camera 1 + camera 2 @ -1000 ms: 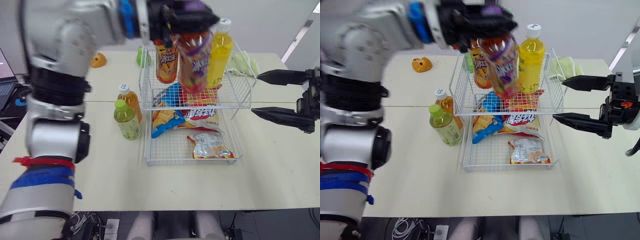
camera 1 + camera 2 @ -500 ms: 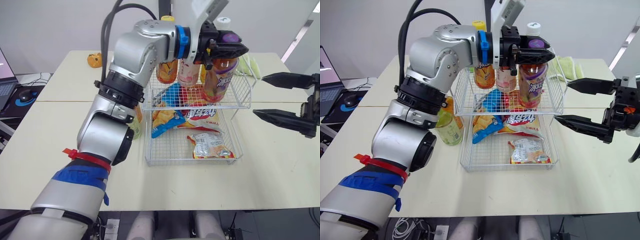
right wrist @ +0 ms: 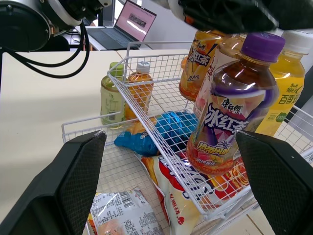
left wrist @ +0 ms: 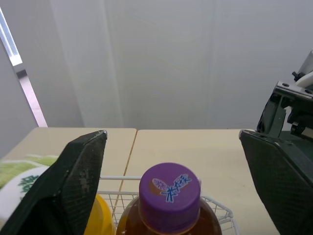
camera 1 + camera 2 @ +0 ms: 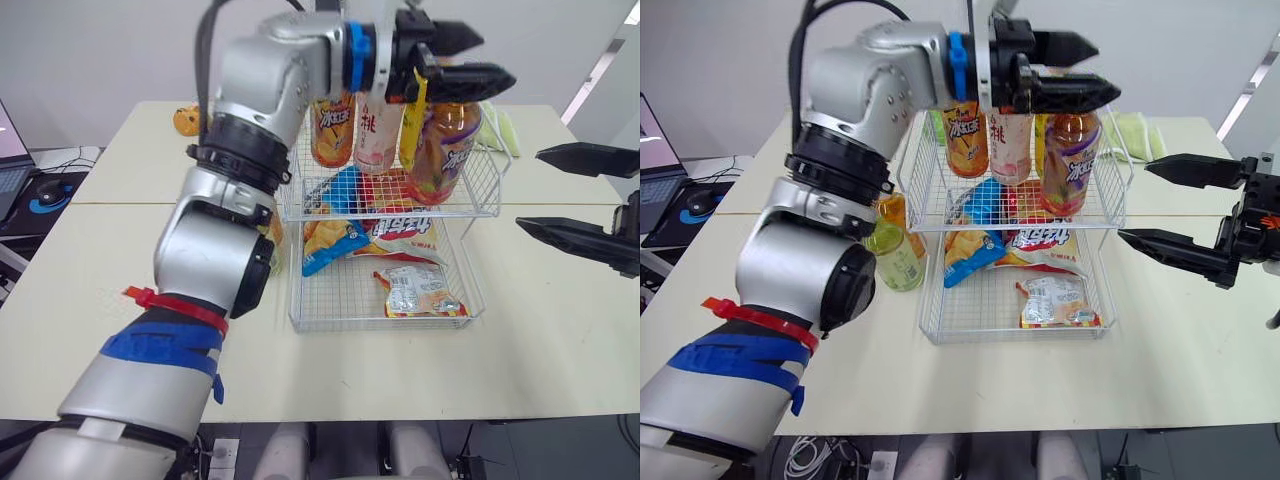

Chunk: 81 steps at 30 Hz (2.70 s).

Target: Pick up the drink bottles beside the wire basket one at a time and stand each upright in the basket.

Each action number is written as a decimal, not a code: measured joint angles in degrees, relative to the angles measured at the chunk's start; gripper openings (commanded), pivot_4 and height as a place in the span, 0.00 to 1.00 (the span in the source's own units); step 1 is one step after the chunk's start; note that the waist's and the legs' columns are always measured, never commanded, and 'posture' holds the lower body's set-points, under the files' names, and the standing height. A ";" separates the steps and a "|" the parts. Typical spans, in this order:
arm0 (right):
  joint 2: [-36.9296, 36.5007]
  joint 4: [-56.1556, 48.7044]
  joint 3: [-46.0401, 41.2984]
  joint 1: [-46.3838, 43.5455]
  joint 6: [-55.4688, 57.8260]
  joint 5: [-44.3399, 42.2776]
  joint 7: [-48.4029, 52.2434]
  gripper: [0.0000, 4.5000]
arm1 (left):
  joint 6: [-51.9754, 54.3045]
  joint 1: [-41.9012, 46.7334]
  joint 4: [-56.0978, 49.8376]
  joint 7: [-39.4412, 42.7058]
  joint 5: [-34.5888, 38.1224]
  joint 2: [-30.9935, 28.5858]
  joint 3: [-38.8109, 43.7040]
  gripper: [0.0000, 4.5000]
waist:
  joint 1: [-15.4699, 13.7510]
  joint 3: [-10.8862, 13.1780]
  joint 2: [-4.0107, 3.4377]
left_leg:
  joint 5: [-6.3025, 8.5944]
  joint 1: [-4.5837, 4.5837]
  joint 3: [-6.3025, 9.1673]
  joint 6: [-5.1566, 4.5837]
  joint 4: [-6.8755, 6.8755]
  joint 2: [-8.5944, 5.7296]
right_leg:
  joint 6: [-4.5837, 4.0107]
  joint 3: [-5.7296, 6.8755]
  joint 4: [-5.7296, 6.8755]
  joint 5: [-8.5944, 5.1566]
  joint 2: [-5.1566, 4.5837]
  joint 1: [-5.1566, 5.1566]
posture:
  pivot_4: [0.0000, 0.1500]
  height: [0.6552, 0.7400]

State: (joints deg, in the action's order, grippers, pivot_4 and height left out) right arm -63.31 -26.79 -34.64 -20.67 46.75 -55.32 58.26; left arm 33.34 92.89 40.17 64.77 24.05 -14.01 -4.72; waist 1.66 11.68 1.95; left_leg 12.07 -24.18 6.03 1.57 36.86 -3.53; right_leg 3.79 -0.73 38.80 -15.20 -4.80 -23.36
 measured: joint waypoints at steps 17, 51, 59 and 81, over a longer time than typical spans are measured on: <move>-1.40 0.03 3.50 -3.02 -0.60 -2.55 0.52 1.00 | 19.29 -25.04 -38.88 0.75 11.09 -32.05 14.23 0.99 | 0.25 -0.03 -0.13 | 0.00 0.30 0.13 0.01 -0.03 0.12 | -0.03 -0.21 0.10 0.00 0.05 0.08 | 1.00 1.00; 1.05 7.35 20.53 -16.38 -6.39 2.49 9.18 1.00 | 13.20 -75.98 -74.60 -48.01 9.23 -12.60 24.91 0.99 | -1.68 -0.07 -0.07 | 0.03 0.27 0.03 -0.03 0.01 0.09 | -0.05 -0.15 -0.13 0.07 -0.07 0.17 | 1.00 1.00; 1.08 7.19 20.39 -16.31 -6.38 2.48 9.21 1.00 | 13.78 -73.52 -74.14 -59.98 0.58 -7.41 16.68 0.99 | -1.72 -0.07 -0.07 | 0.03 0.26 0.02 -0.03 0.03 0.07 | -0.06 -0.13 -0.10 0.08 -0.04 0.17 | 1.00 1.00; 1.14 7.22 20.17 -15.94 -6.39 2.48 9.16 1.00 | 17.41 -73.80 -74.91 -63.54 -4.93 -3.70 11.84 0.31 | -1.73 -0.08 -0.07 | 0.03 0.27 0.03 -0.03 0.02 0.07 | -0.05 -0.12 -0.12 0.08 -0.05 0.19 | 1.00 1.00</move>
State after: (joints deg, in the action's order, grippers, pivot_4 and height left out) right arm -62.17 -19.57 -14.48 -36.60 40.36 -52.84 67.42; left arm 50.75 19.09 -34.74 1.23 19.11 -17.71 7.12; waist -0.07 11.60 1.88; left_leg 12.10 -23.91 6.07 1.54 36.87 -3.45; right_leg 3.73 -0.86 38.68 -15.12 -4.84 -23.16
